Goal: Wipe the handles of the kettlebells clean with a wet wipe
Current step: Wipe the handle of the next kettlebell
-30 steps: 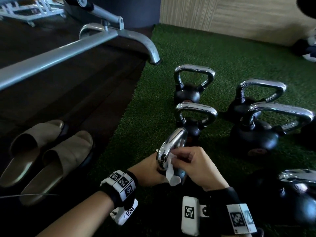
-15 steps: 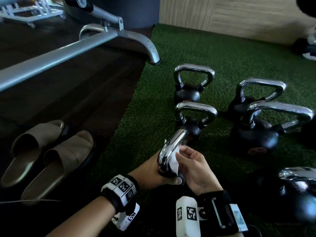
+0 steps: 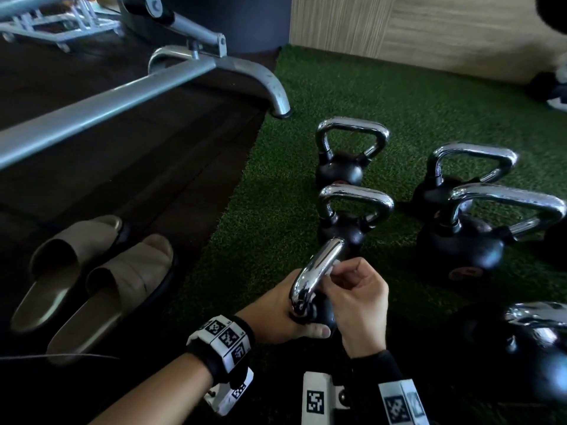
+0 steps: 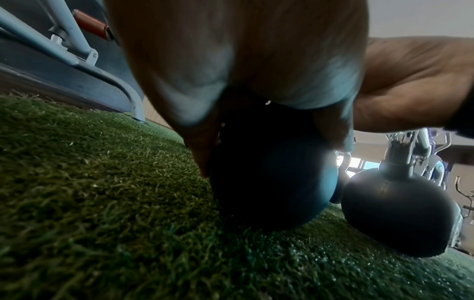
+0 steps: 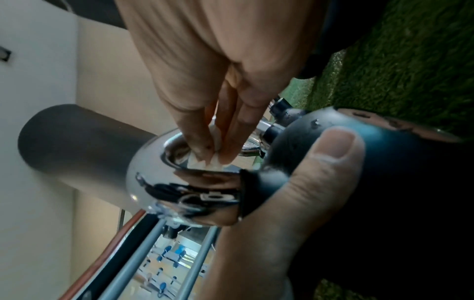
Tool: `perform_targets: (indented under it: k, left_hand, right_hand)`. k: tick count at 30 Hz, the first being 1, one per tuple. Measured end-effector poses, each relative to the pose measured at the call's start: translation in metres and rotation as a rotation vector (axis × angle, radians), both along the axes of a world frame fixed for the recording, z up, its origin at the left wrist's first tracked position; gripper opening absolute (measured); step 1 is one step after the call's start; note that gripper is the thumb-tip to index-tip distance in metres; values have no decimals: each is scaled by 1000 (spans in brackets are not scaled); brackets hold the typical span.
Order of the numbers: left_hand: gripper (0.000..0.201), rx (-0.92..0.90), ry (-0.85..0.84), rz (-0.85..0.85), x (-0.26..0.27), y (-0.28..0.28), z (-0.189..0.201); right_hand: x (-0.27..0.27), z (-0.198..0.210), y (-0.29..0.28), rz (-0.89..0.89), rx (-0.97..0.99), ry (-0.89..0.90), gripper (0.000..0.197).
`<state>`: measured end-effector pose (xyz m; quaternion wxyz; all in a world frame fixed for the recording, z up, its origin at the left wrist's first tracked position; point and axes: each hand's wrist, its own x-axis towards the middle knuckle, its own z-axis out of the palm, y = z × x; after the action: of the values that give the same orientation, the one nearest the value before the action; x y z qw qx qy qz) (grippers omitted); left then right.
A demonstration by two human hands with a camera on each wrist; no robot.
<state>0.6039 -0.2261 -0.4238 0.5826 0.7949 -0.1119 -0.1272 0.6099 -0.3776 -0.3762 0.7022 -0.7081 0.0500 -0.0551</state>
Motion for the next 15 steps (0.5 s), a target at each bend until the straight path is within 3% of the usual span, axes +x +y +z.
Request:
perform_targets:
  k: [6,10,15]
  left_hand:
    - [101,12,11,33,-5,1,-3]
    - [107,-12,-71,9,-8,-3,-1]
    - [100,11,-120,36,-11,-5,-4]
  right_hand:
    - [10,10,0,-259,-269,-45,27]
    - [12,10,2,-290,-355,8,22]
    - [20,13,-4,-258,-444,59,18]
